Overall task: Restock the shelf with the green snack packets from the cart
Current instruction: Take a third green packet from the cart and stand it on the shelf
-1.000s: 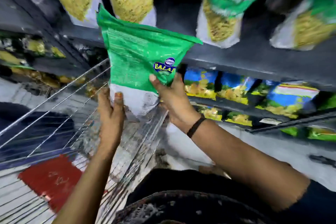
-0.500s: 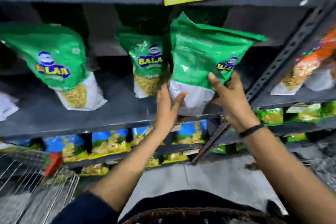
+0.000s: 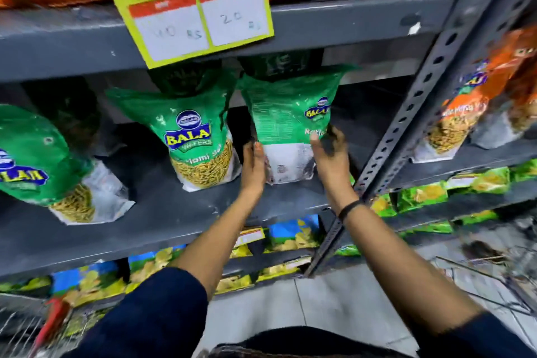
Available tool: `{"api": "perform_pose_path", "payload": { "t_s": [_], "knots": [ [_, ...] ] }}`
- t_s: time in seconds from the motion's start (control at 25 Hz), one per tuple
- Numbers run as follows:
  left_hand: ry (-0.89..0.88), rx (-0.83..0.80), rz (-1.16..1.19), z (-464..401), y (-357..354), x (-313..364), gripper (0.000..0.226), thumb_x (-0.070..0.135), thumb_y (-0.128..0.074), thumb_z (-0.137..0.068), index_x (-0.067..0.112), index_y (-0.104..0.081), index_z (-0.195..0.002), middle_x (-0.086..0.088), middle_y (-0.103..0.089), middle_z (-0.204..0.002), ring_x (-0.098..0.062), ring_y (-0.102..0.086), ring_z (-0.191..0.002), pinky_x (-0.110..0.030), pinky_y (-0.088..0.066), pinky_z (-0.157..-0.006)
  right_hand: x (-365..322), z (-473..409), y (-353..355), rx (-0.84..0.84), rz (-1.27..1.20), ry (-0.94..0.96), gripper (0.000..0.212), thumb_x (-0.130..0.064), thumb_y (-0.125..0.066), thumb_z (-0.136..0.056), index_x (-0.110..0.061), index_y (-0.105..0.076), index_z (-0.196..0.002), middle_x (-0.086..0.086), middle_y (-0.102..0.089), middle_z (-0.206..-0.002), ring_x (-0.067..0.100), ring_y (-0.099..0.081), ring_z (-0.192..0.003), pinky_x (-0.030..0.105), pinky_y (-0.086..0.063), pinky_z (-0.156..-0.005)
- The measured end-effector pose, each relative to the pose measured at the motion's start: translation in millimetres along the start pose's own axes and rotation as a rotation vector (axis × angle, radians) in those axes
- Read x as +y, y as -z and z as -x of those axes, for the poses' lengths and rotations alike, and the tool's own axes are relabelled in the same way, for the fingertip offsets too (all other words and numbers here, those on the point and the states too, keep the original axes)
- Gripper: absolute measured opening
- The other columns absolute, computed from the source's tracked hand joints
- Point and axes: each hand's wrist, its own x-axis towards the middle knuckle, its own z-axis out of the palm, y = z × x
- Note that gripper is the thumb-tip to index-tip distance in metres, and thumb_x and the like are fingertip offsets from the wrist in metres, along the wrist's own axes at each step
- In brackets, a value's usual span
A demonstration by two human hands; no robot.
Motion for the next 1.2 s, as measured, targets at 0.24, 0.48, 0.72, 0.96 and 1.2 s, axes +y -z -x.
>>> {"api": "perform_pose_path", "payload": {
  "t_s": [0.24, 0.48, 0.72, 0.96, 1.2],
  "knots": [
    [0.04, 0.351, 0.09, -3.5, 0.2, 2.5, 0.047, 0.039, -0.026, -0.097, 0.011, -0.061, -0.086, -0.015, -0.07, -0.085, -0.034, -0.064, -0.095, -0.041, -0.049, -0.093, 9.4, 14.4, -1.3, -0.052, -0.052, -0.107, 0.052, -0.036, -0.036, -0.096, -0.017, -0.024, -0.144, 0.009, -0.052, -0.134, 0.014, -0.049, -0.12, 0.012, -0.039, -0.088],
    [0.077, 0.03, 0.02, -7.7, -3.9, 11.6, 0.048, 0.04, -0.03, -0.096, 0.015, -0.035, -0.136, -0.007, -0.044, -0.141, -0.018, -0.036, -0.132, -0.023, -0.024, -0.1, 29.2, 12.3, 3.6, 0.039, -0.129, -0.135, 0.039, -0.043, -0.034, -0.095, -0.022, -0.05, -0.123, 0.006, -0.056, -0.131, 0.021, -0.048, -0.122, 0.039, -0.035, -0.109],
    [-0.052, 0.113, 0.046, 7.3, -26.3, -7.2, 0.052, 0.048, -0.046, -0.084, 0.013, -0.046, -0.122, -0.009, -0.055, -0.125, -0.025, -0.05, -0.12, -0.035, -0.041, -0.1, 1.0, -32.5, -6.8, -0.084, -0.08, -0.225, 0.049, -0.041, -0.023, -0.098, -0.014, -0.047, -0.13, -0.005, -0.05, -0.132, 0.012, -0.048, -0.12, 0.024, -0.037, -0.098],
    [-0.05, 0.074, -0.02, 5.7, -11.6, -10.9, 0.054, 0.045, -0.044, -0.087, 0.014, -0.039, -0.13, -0.012, -0.046, -0.139, -0.022, -0.044, -0.127, -0.039, -0.036, -0.109, 14.6, -39.6, -15.0, -0.039, -0.065, -0.163, 0.048, -0.044, -0.034, -0.095, -0.014, -0.047, -0.129, 0.009, -0.053, -0.137, 0.019, -0.05, -0.122, 0.036, -0.039, -0.106],
    [-0.176, 0.697, 0.028, 48.5, 62.3, -53.0, 0.027, 0.024, -0.039, -0.088, 0.0, -0.05, -0.096, -0.024, -0.057, -0.088, -0.024, -0.049, -0.079, -0.039, -0.041, -0.073, 48.4, 57.9, -27.2, 0.188, -0.002, 0.023, 0.026, -0.039, -0.04, -0.094, -0.021, -0.053, -0.081, 0.013, -0.057, -0.081, 0.027, -0.053, -0.077, 0.041, -0.043, -0.071]
  ]
}}
